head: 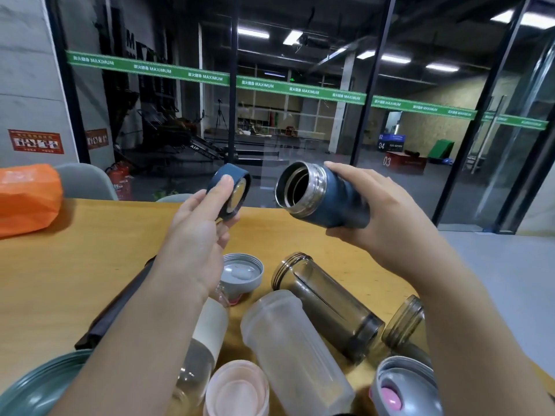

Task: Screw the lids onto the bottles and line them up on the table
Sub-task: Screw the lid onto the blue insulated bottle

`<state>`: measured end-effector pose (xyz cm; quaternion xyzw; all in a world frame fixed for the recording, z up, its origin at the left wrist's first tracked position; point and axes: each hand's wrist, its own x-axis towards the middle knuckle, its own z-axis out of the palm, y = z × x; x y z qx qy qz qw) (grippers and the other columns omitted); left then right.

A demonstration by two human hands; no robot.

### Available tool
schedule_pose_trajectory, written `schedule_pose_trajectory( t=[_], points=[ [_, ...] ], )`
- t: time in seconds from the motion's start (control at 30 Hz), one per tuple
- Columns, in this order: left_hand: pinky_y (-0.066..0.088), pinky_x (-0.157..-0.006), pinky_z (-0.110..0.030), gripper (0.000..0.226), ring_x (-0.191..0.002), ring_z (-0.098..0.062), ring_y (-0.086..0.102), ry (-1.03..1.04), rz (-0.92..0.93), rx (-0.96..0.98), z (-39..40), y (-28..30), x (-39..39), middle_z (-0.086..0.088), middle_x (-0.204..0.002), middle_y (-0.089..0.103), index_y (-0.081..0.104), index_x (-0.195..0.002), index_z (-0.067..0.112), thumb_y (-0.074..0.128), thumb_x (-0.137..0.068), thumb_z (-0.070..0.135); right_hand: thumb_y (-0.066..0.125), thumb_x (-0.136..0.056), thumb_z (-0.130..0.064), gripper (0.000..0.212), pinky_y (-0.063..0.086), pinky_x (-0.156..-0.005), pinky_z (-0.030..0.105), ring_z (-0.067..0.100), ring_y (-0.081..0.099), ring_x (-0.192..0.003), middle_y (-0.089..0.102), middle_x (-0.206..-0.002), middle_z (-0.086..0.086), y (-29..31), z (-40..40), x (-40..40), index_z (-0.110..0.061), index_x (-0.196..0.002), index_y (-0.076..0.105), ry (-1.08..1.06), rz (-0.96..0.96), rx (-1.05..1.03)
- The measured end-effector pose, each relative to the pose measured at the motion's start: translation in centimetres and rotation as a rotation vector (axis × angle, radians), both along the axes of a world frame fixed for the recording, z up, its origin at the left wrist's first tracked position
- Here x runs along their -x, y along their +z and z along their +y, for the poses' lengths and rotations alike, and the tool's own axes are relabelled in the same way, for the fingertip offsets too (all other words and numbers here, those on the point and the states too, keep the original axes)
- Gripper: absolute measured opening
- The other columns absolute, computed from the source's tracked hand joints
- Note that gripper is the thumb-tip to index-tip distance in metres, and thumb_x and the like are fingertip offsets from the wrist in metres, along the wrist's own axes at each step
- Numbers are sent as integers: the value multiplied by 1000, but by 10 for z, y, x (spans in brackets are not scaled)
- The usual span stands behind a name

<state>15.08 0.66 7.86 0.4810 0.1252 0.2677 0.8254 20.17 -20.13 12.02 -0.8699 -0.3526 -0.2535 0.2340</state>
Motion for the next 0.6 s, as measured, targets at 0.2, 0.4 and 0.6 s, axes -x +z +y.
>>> schedule_pose_trajectory(
  t=[0.2, 0.4, 0.6],
  points=[
    [54, -68, -24, 92, -92, -19, 67, -167, -42, -161, 0, 6, 8, -8, -101, 68, 44, -138, 6, 78, -60, 40, 82, -71, -19, 85, 31, -110, 53, 14, 44, -123, 45, -125, -20, -1, -4, 8, -38, -141, 37, 63, -10, -49],
    [58, -80, -27, 57, -85, -15, 67, -294, -102, -320, 1, 10, 12, -6, -92, 69, 61, -119, 7, 71, -65, 23, 81, -71, -20, 87, 34, -100, 29, 7, 40, -122, 46, -132, -18, -7, -5, -1, -41, -142, 35, 55, -11, -20],
    [54, -90, -38, 68, -102, -22, 68, -296, -53, -565, 7, 3, 13, -10, -119, 65, 61, -121, 23, 83, -57, 28, 78, -75, -21, 87, 25, -88, 21, 5, 35, -120, 45, -136, -17, -16, 1, -7, -46, -143, 30, 17, -53, 106]
  ],
)
